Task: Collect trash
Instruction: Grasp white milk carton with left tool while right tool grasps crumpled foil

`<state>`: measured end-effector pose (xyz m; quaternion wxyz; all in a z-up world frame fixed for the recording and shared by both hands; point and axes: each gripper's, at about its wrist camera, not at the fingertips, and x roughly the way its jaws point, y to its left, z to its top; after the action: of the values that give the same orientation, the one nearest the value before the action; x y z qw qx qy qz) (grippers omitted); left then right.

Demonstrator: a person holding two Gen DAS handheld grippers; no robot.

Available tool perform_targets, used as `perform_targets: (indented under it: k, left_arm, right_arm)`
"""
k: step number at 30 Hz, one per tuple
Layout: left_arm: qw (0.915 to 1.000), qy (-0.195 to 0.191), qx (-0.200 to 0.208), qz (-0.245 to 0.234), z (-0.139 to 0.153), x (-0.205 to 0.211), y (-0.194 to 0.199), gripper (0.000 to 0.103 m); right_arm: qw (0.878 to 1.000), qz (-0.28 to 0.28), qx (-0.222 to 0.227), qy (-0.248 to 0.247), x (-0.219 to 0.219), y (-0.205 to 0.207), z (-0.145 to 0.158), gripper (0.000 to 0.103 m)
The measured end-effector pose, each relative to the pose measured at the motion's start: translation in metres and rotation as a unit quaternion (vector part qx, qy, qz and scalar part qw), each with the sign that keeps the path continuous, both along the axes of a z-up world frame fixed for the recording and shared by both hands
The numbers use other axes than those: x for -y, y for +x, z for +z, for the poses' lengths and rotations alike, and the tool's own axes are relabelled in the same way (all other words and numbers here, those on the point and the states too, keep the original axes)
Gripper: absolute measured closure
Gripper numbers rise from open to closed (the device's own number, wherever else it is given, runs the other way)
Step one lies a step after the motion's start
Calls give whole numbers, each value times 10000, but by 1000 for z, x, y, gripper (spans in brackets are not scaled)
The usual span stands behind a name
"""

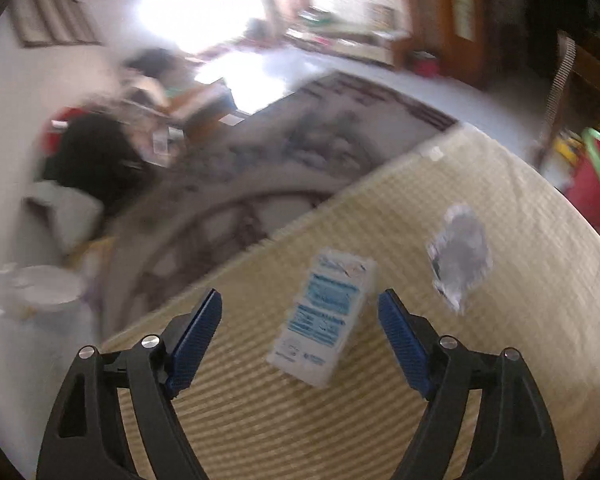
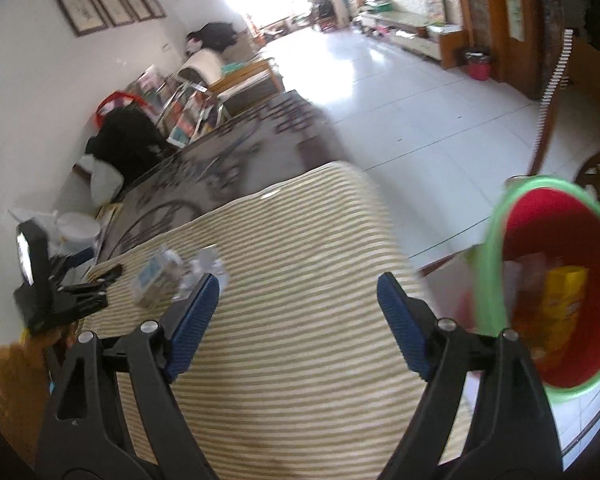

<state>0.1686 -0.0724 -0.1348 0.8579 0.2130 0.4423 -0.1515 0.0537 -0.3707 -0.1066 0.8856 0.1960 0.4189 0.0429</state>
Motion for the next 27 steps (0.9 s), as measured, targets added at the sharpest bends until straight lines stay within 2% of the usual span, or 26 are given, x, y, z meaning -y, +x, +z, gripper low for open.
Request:
perform_targets:
  k: [2, 4, 7, 13, 16, 19, 21, 25, 27]
  left_arm:
    - [9988, -168, -432, -169, -19, -6, 14, 23]
    - [9983, -79, -568, -86, -36, -8, 26, 23]
    - [9950, -473, -876, 61, -50, -12, 42, 23]
    - [9904, -791, -1133, 29, -69, -5, 49, 26]
    - [9892, -903, -1158, 39, -75, -7, 50, 41]
    - [9882, -1035, -1120, 106, -74, -9, 52, 47]
    - [9863, -1168, -1130, 297, -72, -13, 53, 49]
    - [9733, -1701, -1126, 1049, -61, -36, 44, 50]
    - [9712, -1708, -1051, 1286, -57, -42, 34, 50]
  right_arm:
    - [9999, 140, -79, 55, -27, 10, -6, 23]
    - [9995, 280, -173, 29, -52, 17, -11, 23]
    - [9985, 446, -318, -31, -81, 28, -17, 23]
    - [9966, 564, -593, -54, -111, 58, -31, 22]
    - [9962, 496, -714, -9, -116, 77, -40, 22]
    - [9946, 410, -941, 142, -120, 98, -55, 22]
    - [9931, 385, -1104, 103, -124, 109, -65, 22]
    - [9908, 416, -1286, 36, -134, 128, -80, 22]
    - [9894, 441, -1381, 34, -139, 135, -87, 22]
